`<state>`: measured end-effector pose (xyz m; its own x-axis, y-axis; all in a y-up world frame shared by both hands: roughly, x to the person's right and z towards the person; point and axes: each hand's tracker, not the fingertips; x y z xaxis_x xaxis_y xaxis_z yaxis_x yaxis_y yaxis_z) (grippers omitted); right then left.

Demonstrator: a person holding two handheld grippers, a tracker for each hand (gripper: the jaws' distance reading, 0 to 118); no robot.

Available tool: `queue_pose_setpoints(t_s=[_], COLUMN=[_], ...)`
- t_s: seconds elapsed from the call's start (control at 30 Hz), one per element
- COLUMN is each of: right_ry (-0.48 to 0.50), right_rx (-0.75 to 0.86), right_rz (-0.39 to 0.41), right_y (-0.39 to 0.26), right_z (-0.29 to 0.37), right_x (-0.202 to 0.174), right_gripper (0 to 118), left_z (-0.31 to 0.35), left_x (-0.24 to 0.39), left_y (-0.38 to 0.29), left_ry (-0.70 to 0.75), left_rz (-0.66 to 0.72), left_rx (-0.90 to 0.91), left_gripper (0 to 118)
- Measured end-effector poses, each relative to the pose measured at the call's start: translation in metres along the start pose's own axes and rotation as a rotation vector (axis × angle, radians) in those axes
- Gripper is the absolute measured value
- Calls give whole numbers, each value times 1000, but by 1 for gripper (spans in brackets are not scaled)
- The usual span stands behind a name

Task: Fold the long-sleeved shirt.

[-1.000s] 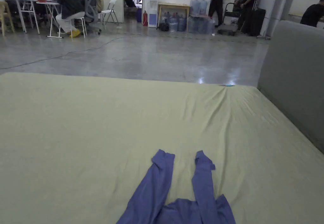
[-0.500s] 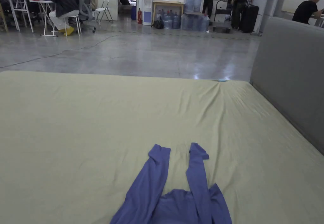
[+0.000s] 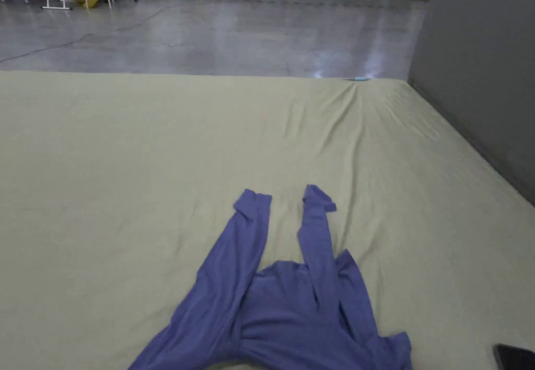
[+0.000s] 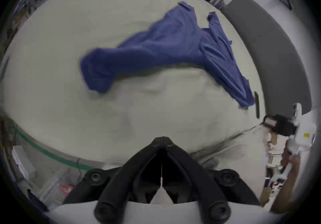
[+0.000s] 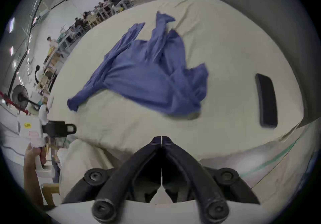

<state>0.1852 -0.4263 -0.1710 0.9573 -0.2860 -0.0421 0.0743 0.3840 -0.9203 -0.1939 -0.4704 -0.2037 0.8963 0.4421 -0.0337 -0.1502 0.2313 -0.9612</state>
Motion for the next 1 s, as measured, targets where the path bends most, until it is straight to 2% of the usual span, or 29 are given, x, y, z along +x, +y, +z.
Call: queue_pose_setpoints(t_s=[0.07, 0.23, 0.4, 0.43, 0.47, 0.5, 0.53, 0.57, 0.6, 0.73, 0.8, 0.83, 0.87, 0.9, 0.93, 0.97, 1.0], right_ry=[41, 15, 65, 67, 65, 61, 61, 63, 61, 50, 47, 43, 39, 37, 41, 49, 57], right_rx=[7, 34, 32, 28, 22, 18, 10, 2, -4, -29, -35, -37, -37, -36, -33, -29, -25], right_rz=[2, 63, 41, 39, 36, 31, 25, 16, 4, -28, -38, -44, -48, -51, -53, -54, -53], right_y=[6, 18, 15, 13, 13, 12, 10, 8, 8, 6, 8, 9, 10, 11, 12, 14, 15], right_z=[4, 9, 12, 11, 11, 10, 9, 8, 7, 5, 5, 4, 5, 5, 5, 5, 6], right_x=[-2, -12, -9, -8, -6, -4, -1, 2, 5, 17, 21, 23, 24, 24, 24, 23, 21], right_gripper=[0, 0, 0, 0, 0, 0, 0, 0, 0, 0, 0, 0, 0, 0, 0, 0, 0], left_z=[7, 8, -35, -53, -73, -92, -114, -134, -153, -203, -203, -191, -181, -170, -157, -138, -120], left_x=[19, 69, 104, 111, 116, 118, 117, 117, 113, 96, 101, 108, 113, 118, 121, 125, 126], left_y=[29, 129, 228, 249, 271, 288, 305, 321, 330, 353, 349, 351, 352, 352, 351, 347, 342], left_ry=[6, 20, 16, 32, 107, 128, 143, 114, 170, 272, 375, 349, 373, 418, 389, 405, 360], left_rz=[-67, -153, -148, -151, -146, -145, -156, -151, -116, -114, -223, -241, -236, -296, -343, -366, -361], left_rx=[57, 234, 247, 234, 216, 183, 176, 244, 167, 33, -14, 6, 14, 46, 82, 107, 108], left_gripper=[0, 0, 0, 0, 0, 28, 81, 118, 113, 112, 98, 96, 84, 54, 0, 0, 0])
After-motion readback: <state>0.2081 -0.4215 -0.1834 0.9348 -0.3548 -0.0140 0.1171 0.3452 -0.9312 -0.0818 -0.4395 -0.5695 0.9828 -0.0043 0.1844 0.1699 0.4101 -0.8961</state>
